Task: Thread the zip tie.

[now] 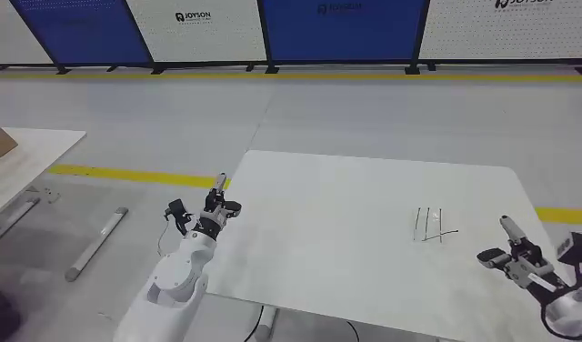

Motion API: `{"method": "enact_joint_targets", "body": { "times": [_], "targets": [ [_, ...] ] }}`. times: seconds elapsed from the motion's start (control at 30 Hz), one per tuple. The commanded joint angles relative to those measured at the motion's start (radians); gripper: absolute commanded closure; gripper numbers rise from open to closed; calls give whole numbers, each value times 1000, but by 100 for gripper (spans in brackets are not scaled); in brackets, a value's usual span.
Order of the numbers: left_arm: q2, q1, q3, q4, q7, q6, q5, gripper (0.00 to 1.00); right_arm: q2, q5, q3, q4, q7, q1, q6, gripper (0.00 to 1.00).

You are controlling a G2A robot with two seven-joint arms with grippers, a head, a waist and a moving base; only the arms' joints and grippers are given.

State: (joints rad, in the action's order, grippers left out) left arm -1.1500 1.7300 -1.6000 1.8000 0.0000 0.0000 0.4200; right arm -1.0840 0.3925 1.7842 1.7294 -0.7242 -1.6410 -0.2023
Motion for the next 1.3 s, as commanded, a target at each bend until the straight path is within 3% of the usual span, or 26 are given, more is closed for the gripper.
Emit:
{"method": "enact_joint_targets", "body": {
  "times": [0.0,0.13,0.2,0.4,0.5,0.83,0.93,1.1,1.27],
  "targets": [
    [0,0,0,0,0,0,0,0,18,-21,40,-65,-209,85,-66,0],
    [0,0,0,0,0,0,0,0,48,-70,73,-125,-414,197,-115,0],
    [0,0,0,0,0,0,0,0,65,-124,59,-151,-531,246,-129,0],
    [0,0,0,0,0,0,0,0,87,-220,-46,-339,-656,422,-135,0],
    [0,0,0,0,0,0,0,0,86,-234,-111,-463,-653,513,-112,0],
    [0,0,0,0,0,0,0,0,86,-234,-111,-463,-653,513,-112,0],
    [0,0,0,0,0,0,0,0,80,-219,-127,-460,-564,474,-48,0],
    [0,0,0,0,0,0,0,0,79,-221,-177,-618,-562,547,-13,0],
    [0,0,0,0,0,0,0,0,69,-289,-301,-801,-641,682,101,0]
  ]
}}
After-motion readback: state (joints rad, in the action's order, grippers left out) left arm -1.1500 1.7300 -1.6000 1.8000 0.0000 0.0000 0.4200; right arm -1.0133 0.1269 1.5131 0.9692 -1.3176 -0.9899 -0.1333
